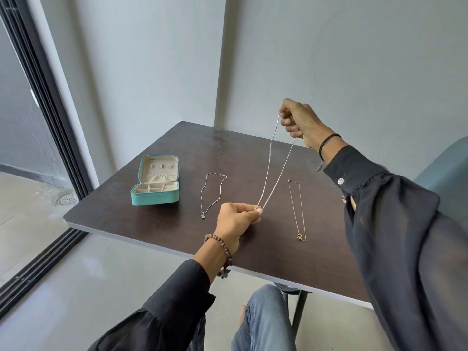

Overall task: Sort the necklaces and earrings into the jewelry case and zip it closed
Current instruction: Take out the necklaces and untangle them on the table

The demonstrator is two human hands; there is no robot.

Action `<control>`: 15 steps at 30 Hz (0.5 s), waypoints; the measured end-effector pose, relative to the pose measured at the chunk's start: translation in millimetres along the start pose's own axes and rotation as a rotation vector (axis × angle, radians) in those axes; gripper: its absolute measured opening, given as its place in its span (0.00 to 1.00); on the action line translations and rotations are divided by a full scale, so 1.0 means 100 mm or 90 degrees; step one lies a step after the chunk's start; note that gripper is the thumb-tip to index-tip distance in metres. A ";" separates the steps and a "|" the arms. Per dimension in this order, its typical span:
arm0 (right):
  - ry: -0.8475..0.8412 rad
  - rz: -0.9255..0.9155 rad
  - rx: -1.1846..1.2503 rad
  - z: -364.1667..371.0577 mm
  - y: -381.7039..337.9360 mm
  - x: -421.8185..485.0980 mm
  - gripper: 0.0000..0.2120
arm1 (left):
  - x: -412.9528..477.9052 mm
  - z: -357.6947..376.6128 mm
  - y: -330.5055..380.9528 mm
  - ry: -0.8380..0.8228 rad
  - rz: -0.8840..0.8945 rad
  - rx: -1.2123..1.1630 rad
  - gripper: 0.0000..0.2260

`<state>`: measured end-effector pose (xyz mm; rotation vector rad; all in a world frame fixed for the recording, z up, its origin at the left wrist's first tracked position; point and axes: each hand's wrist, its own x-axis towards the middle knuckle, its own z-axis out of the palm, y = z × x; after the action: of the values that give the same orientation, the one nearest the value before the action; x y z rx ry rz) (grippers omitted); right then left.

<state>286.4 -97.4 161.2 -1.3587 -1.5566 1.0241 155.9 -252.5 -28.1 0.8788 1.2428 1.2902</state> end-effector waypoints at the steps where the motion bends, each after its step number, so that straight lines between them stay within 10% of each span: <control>1: 0.000 -0.002 0.013 0.00 0.00 0.02 0.07 | 0.01 0.02 -0.01 0.006 0.000 0.004 0.03; 15: 0.072 -0.140 -0.163 -0.01 0.31 0.29 0.09 | -0.20 -0.06 0.02 0.002 0.242 0.283 0.03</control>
<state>294.9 -65.7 134.2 -1.3524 -1.7499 0.6202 152.6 -272.5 -23.6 1.4878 1.4393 1.3245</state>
